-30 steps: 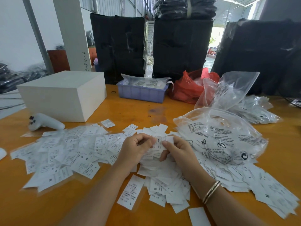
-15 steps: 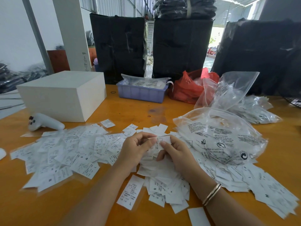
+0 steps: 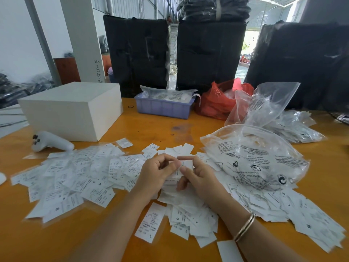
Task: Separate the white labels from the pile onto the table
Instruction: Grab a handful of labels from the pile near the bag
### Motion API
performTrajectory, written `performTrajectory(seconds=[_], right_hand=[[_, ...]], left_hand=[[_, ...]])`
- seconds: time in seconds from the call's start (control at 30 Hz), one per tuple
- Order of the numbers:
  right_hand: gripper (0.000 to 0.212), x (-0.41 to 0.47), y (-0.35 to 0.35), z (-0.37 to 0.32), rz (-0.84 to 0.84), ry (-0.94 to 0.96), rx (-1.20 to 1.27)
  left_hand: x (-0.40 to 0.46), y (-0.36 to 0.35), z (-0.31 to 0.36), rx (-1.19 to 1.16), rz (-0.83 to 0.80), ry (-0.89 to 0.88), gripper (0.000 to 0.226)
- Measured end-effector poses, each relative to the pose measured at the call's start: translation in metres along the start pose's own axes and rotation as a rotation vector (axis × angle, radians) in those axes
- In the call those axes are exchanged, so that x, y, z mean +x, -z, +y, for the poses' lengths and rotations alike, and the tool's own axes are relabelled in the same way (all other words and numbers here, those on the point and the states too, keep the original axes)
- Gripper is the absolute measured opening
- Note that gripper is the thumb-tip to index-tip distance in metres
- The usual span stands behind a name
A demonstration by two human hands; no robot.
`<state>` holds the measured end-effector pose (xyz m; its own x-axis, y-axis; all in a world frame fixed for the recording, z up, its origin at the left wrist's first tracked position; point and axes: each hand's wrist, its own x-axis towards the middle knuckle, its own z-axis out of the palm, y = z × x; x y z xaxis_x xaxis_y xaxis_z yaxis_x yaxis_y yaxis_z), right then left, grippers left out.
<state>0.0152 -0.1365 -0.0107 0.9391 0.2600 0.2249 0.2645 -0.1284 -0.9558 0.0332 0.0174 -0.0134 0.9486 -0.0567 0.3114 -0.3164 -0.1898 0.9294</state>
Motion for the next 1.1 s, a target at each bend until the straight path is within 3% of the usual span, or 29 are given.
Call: performTrajectory(seconds=[0.2, 0.4, 0.67, 1.1], right_hand=[[0.019, 0.001, 0.008, 0.000, 0.119, -0.081, 0.280], [0.024, 0.001, 0.010, 0.001, 0.130, -0.090, 0.385], [0.017, -0.001, 0.009, 0.000, 0.111, 0.000, 0.171], [0.027, -0.002, 0.000, -0.001, 0.048, 0.040, -0.186]], left_hand=[[-0.003, 0.007, 0.004, -0.219, -0.170, 0.102, 0.024], [-0.001, 0.002, 0.000, -0.054, -0.183, 0.049, 0.028], [0.001, 0.005, -0.004, -0.093, -0.152, 0.057, 0.028], [-0.001, 0.004, 0.001, -0.098, -0.147, 0.065, 0.029]])
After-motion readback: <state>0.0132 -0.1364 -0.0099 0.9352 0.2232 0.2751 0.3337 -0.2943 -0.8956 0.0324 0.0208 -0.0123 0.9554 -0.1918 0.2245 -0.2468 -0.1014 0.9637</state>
